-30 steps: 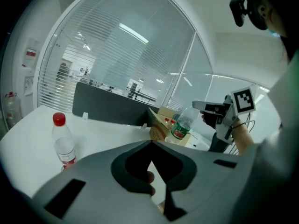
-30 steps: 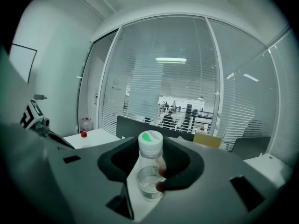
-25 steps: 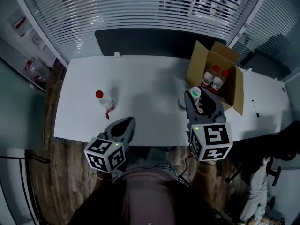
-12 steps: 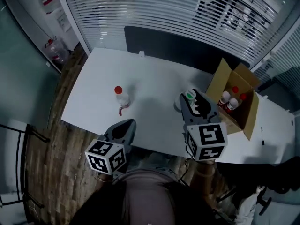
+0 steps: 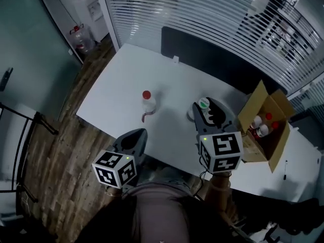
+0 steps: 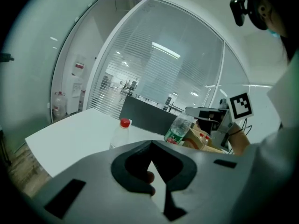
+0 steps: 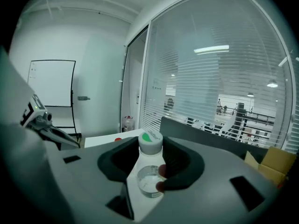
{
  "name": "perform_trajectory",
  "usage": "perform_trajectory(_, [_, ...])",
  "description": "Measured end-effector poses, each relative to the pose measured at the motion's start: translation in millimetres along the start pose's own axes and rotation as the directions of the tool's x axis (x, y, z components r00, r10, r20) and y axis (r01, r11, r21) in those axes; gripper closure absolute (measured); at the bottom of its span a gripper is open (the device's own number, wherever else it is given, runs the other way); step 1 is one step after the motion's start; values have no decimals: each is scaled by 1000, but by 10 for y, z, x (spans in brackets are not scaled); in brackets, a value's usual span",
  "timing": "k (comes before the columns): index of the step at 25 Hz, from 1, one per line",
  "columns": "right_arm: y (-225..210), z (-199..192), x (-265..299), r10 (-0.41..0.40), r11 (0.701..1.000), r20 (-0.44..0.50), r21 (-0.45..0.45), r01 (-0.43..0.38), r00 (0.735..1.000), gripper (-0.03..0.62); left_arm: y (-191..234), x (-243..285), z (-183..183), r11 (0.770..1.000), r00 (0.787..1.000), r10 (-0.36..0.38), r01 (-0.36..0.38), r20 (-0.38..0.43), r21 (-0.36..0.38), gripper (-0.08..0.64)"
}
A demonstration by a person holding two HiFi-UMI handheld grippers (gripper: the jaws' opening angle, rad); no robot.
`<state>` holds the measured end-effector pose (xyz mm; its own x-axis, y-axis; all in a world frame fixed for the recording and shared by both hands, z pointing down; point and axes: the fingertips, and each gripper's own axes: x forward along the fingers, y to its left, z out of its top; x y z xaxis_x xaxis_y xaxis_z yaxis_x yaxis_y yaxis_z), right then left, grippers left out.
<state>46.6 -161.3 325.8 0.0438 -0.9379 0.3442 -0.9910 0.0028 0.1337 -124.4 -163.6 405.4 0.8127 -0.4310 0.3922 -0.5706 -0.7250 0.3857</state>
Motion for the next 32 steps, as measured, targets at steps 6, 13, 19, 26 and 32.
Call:
perform_trajectory(6, [167,-7,263,67,998,-16,-11,-68,998,422,177,-102,56,998,997,65,-64,31,-29,554])
perform_trajectory(13, [346,-90,547,129,991,-48,-20,-130,991,422,352,-200,72,990,991,129,-127,43,-53,554])
perform_trajectory(19, [453,-227,781,156,987,-77,-10,-158,985,422,486,-269,89,984,984,171,-168,47,-63,554])
perform_trajectory(26, [553,-403,1017,173,985,-105,11,-173,979,422,631,-349,78,976,977,210,-207,43,-66,555])
perform_trajectory(32, [648,-504,1159,189,982,-109,8,-189,976,422,718,-389,77,972,973,227,-225,37,-64,555])
